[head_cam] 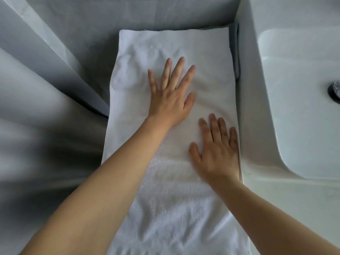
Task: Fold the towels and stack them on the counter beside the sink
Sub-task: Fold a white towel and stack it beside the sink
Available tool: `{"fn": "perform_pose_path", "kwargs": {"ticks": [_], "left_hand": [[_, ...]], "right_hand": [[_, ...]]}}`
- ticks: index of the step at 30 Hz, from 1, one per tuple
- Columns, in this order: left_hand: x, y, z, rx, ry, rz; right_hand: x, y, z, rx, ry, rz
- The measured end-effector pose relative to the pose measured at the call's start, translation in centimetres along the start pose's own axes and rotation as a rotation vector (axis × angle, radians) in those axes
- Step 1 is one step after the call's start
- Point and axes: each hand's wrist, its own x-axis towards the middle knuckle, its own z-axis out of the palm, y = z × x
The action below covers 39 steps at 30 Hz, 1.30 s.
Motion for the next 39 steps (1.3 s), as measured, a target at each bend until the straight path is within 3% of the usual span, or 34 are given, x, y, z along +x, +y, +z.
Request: {"fn": "perform_pose_path", "kwargs": {"ticks": [2,7,11,14,18,20,22,25,27,30,32,35,37,39], "left_hand": [[1.3,0.0,0.7,0.049,-0.123,-0.014],[6.1,1.9,-0.1,0.061,0.02,0.104],[9.0,4.2,0.7,0.116,-0.178,0.136],[8.8,4.4,1.5,0.152,-0.174,0.17],[10.9,3.5,0.4,0.022,-0.193,0.278],[11.6,2.9,0.2,-0.01,-0.134,0.152],[11.5,2.9,0.7,0.037,-0.182,0.033],[11.1,3.2,0.8,0.064,-0.262,0.068],[11.1,2.4,-0.1,0.037,-0.196,0.076],[8.2,-0.1,-0.3,0.036,0.104,-0.21],[5.8,-1.6,0.1,0.008,0.036,-0.377],[5.1,-2.8,0.0,0.004,-0.16,-0.337],[4.5,-2.5,-0.7,-0.021,-0.13,-0.282],[1.2,-1.4,-1.4,-0.073,0.0,-0.24]], "right_hand": [[0.0,0.0,0.0,0.011,0.004,0.002],[0.0,0.0,0.0,0.04,0.004,0.004],[0.0,0.0,-0.1,0.069,0.003,0.004],[0.1,0.0,-0.2,0.088,0.011,0.004],[0.1,0.0,-0.2,0.111,0.027,0.006],[0.1,0.0,-0.1,0.114,0.026,0.011],[0.3,0.0,-0.1,0.113,0.03,0.016],[0.3,0.0,0.0,0.093,0.029,0.019],[0.3,0.0,0.0,0.09,0.025,0.022],[0.3,0.0,-0.2,0.085,0.02,0.027],[0.3,0.0,-0.2,0.083,0.019,0.022],[0.2,0.0,-0.1,0.082,0.019,0.016],[0.3,0.1,-0.1,0.079,0.014,0.021],[0.4,0.0,-0.2,0.076,0.006,0.022]]}}
